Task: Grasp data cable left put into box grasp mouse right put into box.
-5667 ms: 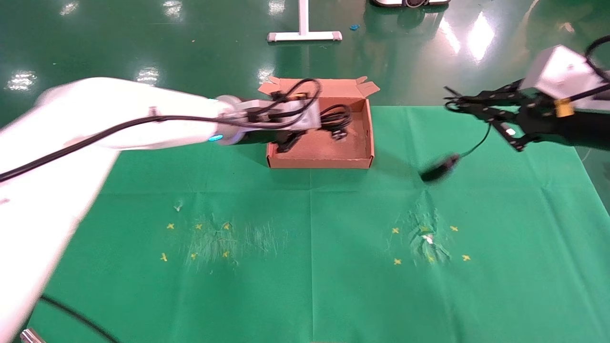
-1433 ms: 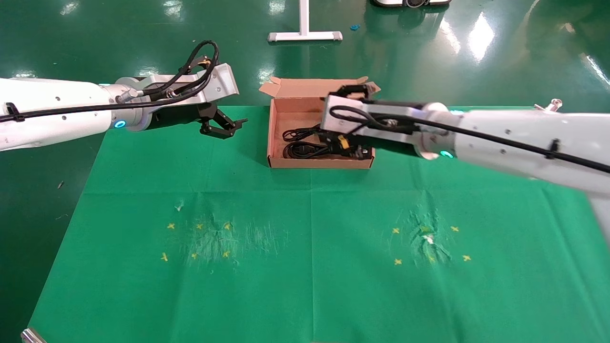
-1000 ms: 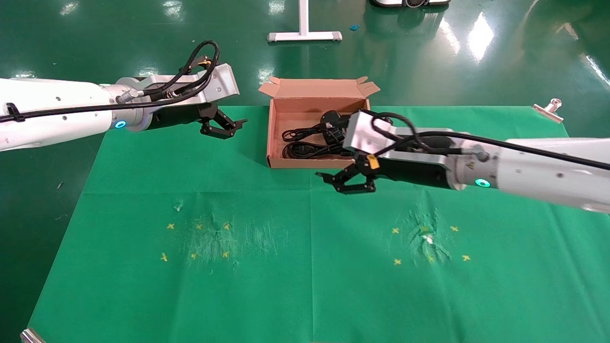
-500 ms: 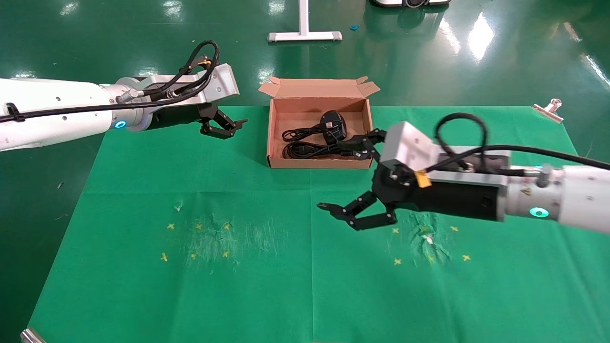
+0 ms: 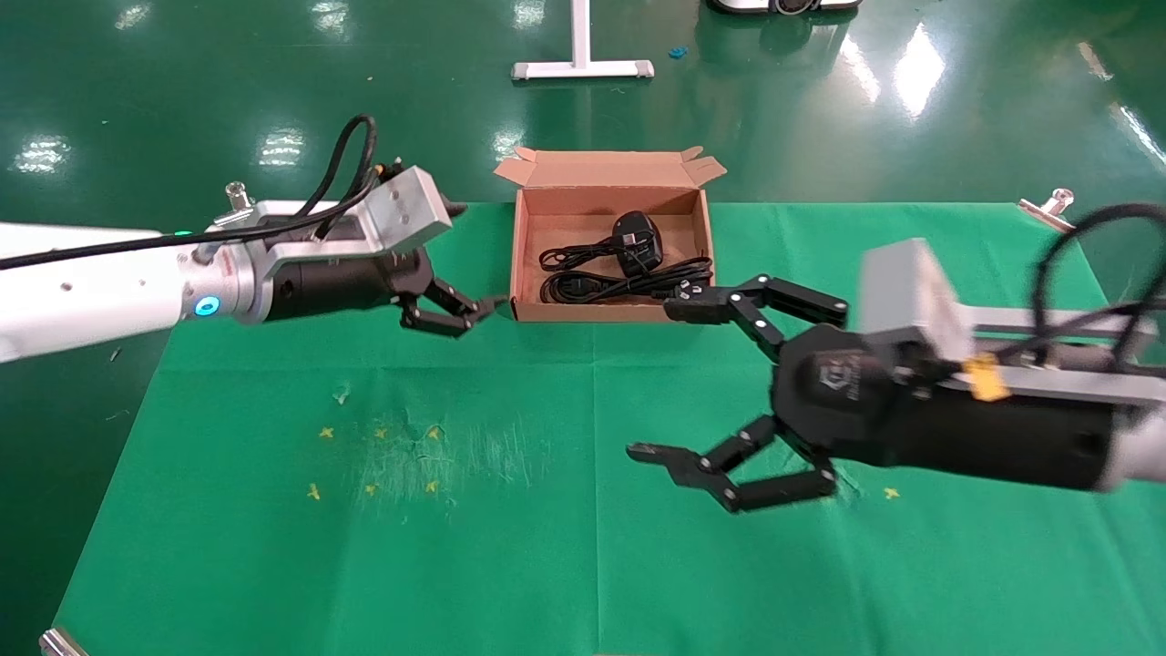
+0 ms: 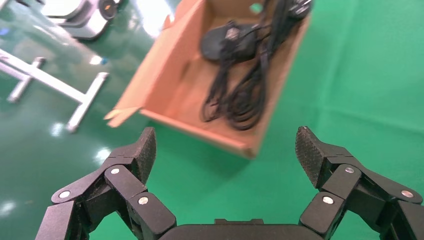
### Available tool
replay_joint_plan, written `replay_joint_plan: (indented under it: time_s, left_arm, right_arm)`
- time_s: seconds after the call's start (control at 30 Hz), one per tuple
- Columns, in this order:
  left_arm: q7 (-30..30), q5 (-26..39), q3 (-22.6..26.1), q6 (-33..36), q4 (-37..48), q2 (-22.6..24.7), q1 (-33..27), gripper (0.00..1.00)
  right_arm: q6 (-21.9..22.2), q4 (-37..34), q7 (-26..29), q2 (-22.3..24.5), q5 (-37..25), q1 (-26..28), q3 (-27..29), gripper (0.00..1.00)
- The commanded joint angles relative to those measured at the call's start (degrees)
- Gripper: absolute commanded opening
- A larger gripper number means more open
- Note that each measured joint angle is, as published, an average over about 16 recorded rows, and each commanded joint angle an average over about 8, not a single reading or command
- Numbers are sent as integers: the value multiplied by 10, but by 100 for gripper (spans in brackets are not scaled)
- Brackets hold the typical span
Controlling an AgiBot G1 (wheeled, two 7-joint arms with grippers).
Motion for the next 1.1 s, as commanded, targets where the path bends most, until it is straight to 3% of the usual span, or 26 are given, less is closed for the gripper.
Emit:
replay_joint_plan:
  time_s: [0.03,0.43,1.1]
  left_arm:
    - [0,-15,-18,17,-7,-7,13,100]
    - [-2,-106,-127,120,-49,-48,91,100]
    - [-4,-256,-307,292,-119,-116,221,100]
  right_arm:
    - [-12,3,2,10,22,-7,6,100]
    - [-74,17,13,62,139,-43,37,100]
    - [-77,17,13,65,146,-44,38,100]
